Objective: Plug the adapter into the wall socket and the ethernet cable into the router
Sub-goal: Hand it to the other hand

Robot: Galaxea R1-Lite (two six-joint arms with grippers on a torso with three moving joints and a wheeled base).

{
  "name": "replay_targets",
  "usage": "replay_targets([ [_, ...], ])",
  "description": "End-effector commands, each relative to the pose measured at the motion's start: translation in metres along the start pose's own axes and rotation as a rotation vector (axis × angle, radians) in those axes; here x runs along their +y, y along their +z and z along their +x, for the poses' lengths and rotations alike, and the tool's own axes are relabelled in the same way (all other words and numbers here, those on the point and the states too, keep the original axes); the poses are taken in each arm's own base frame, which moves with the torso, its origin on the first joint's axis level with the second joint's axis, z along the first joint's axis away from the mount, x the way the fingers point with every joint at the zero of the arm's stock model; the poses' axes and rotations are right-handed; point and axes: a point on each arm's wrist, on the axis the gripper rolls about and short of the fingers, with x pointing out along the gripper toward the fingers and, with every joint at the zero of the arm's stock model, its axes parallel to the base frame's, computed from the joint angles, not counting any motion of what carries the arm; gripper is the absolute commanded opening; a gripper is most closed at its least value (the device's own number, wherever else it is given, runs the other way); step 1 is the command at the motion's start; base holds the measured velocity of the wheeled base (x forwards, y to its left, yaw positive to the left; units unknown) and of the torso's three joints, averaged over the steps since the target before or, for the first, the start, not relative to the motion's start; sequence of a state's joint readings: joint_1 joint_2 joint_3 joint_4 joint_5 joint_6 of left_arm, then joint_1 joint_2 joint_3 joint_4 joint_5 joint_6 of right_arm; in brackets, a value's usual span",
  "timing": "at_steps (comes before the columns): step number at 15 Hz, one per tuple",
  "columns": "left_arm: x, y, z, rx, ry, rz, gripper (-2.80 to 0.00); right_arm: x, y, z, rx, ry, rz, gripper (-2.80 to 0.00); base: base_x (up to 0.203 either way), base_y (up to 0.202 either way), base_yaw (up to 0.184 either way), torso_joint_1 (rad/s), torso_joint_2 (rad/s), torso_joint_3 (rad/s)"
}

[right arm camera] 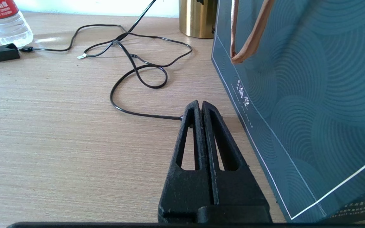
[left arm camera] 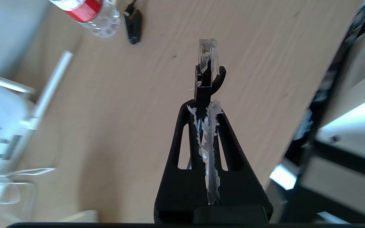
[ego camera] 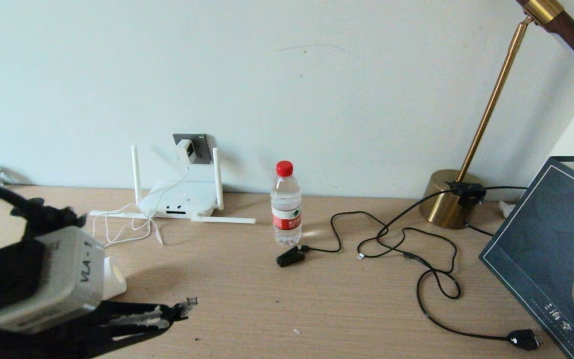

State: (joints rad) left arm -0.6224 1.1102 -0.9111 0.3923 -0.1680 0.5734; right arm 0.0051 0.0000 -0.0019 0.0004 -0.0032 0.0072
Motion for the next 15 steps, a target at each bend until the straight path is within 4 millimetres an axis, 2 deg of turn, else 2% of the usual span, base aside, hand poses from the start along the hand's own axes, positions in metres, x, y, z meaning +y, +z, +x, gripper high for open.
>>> replay_targets([
  [1, -0.001, 0.002, 0.001, -0.016, -0.030, -0.044, -2.80, 0.000, 0.000, 0.000, 0.001, 0.001, 0.000, -2.80, 0.000, 0.000, 0.000, 0.000, 0.00, 0.000],
  [7, 0.000, 0.003, 0.009, -0.037, -0.033, 0.037, -2.80, 0.000, 0.000, 0.000, 0.002, 0.000, 0.000, -2.80, 0.000, 0.000, 0.000, 0.000, 0.00, 0.000],
  [10, 0.009, 0.010, 0.037, -0.080, -0.112, 0.031, -2.80, 0.000, 0.000, 0.000, 0.001, 0.000, 0.000, -2.80, 0.000, 0.000, 0.000, 0.000, 0.00, 0.000],
  [14, 0.027, 0.024, 0.054, -0.146, -0.114, 0.026, -2.80, 0.000, 0.000, 0.000, 0.001, 0.001, 0.000, -2.80, 0.000, 0.000, 0.000, 0.000, 0.00, 0.000],
  [15, 0.026, 0.019, 0.059, -0.123, -0.114, 0.021, -2.80, 0.000, 0.000, 0.000, 0.001, 0.000, 0.000, -2.80, 0.000, 0.000, 0.000, 0.000, 0.00, 0.000],
])
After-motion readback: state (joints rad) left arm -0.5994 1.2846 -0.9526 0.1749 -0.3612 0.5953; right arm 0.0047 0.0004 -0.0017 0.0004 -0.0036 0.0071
